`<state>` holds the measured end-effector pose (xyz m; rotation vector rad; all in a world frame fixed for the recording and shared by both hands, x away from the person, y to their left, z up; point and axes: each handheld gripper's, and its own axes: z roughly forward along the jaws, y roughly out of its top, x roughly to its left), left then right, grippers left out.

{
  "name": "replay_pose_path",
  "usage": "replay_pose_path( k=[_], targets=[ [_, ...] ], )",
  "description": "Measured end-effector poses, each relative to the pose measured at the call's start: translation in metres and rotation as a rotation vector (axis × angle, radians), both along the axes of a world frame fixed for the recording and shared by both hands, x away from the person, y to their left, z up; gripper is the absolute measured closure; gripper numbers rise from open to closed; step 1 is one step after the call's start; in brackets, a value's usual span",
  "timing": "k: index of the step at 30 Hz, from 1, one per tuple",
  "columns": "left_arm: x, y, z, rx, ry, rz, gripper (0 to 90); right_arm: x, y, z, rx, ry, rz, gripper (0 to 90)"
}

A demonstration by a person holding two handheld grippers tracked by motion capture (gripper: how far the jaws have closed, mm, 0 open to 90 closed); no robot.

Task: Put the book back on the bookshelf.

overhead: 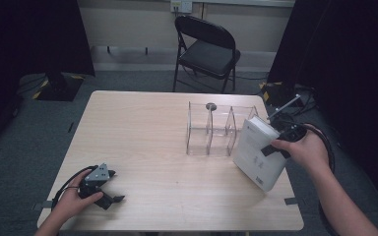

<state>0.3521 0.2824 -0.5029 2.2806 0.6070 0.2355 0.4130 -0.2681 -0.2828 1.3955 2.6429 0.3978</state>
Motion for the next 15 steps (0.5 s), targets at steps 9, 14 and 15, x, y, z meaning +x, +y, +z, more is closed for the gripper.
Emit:
replay_pose_path(
  k=[9, 14, 15],
  targets=[
    [0.0, 0.0, -0.001, -0.008, -0.003, 0.003, 0.0, 0.011, 0.002, 0.001, 0.007, 0.004, -0.022, 52.6],
    [0.0, 0.0, -0.001, -0.008, -0.004, 0.003, 0.0, 0.014, 0.002, 0.002, 0.009, 0.002, -0.033, 52.6],
    [0.0, 0.0, -0.001, -0.008, -0.004, 0.003, 0.0, 0.016, 0.001, 0.002, 0.013, -0.001, -0.038, 52.7]
  ],
)
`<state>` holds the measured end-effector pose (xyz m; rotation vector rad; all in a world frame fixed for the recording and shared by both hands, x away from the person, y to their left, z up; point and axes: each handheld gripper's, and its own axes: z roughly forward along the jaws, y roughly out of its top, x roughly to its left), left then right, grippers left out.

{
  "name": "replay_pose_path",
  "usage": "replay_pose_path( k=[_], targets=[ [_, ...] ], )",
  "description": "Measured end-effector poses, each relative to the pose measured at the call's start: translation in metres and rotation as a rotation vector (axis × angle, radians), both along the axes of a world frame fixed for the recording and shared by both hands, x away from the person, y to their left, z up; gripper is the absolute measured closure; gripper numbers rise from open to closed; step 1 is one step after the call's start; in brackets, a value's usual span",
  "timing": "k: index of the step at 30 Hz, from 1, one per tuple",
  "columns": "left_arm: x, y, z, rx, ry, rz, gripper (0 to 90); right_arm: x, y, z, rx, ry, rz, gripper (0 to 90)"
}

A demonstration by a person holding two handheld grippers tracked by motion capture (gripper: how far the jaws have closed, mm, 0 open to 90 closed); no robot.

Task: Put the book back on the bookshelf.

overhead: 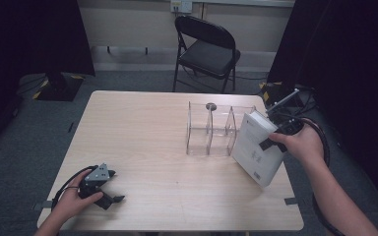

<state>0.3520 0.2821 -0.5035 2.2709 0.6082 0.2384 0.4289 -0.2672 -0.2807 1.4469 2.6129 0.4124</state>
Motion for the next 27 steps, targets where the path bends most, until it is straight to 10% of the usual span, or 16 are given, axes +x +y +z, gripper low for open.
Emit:
replay_pose_path(
  k=[27],
  targets=[
    [0.0, 0.0, 0.0, 0.0, 0.0, 0.0, 0.0, 0.016, 0.006, 0.001, -0.003, 0.009, -0.108, 52.7]
  ],
)
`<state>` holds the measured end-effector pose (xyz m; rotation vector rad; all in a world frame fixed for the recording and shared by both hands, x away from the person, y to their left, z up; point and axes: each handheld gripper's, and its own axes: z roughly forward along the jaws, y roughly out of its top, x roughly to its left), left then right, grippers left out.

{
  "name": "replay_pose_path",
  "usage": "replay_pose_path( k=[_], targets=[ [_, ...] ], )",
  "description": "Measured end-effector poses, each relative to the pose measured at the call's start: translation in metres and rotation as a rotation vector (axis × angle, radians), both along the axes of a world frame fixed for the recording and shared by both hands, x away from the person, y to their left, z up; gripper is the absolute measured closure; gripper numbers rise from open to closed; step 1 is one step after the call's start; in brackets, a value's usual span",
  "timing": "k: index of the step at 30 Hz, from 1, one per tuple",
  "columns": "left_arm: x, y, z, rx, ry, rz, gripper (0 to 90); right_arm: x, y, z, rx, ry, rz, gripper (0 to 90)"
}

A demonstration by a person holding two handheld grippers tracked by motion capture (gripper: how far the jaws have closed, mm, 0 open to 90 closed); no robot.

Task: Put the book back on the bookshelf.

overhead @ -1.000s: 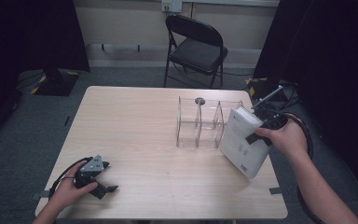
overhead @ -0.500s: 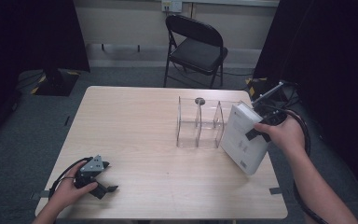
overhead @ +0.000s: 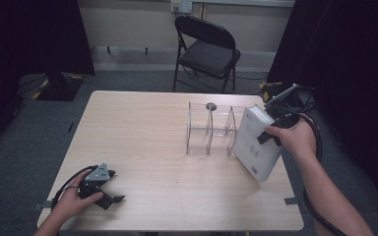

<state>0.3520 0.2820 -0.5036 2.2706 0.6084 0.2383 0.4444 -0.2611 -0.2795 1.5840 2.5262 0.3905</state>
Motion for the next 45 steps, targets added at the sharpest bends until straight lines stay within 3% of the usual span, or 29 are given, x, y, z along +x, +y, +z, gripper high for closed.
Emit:
replay_pose_path(
  k=[12, 22, 45],
  targets=[
    [0.0, 0.0, 0.0, 0.0, 0.0, 0.0, 0.0, 0.015, 0.008, -0.003, -0.006, 0.002, -0.035, 52.7],
    [0.0, 0.0, 0.0, 0.0, 0.0, 0.0, 0.0, 0.025, 0.006, -0.006, 0.02, -0.006, -0.08, 52.7],
    [0.0, 0.0, 0.0, 0.001, 0.0, -0.001, 0.0, 0.034, 0.007, -0.007, 0.032, -0.026, -0.16, 52.7]
  ],
)
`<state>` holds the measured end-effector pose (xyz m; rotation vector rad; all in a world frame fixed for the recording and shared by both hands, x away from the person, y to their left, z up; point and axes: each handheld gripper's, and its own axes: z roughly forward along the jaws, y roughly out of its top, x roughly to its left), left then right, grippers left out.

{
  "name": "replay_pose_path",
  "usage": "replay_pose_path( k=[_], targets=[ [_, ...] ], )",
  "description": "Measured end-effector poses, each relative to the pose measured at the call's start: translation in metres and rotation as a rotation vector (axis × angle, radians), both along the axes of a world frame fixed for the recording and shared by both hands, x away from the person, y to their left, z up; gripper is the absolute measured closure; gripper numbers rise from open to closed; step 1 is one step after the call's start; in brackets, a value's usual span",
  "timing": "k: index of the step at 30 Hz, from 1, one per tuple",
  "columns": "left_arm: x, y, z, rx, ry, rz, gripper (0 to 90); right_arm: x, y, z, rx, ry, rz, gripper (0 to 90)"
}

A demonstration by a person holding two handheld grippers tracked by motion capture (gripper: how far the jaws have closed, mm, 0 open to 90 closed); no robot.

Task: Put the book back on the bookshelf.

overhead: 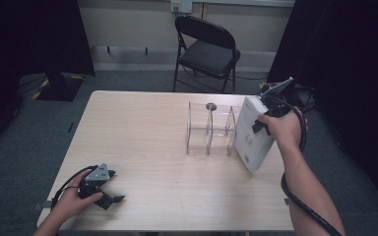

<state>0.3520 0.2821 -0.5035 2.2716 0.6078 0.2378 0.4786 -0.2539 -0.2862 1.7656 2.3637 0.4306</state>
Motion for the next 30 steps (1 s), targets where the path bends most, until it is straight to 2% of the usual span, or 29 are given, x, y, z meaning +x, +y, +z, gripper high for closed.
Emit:
replay_pose_path(
  k=[14, 17, 26, 30],
  targets=[
    [0.0, 0.0, 0.0, 0.0, 0.0, 0.001, 0.0, 0.008, 0.007, -0.003, 0.002, -0.005, -0.021, 52.7],
    [0.0, 0.0, 0.0, 0.0, 0.0, 0.0, 0.0, 0.01, 0.005, -0.004, 0.025, -0.009, -0.045, 52.7],
    [0.0, 0.0, 0.0, 0.0, 0.001, 0.001, 0.0, 0.014, 0.009, -0.005, -0.005, -0.017, -0.057, 52.7],
    [0.0, 0.0, 0.0, 0.0, 0.0, 0.0, 0.0, 0.016, 0.01, -0.005, 0.0, -0.021, -0.061, 52.7]
  ],
)
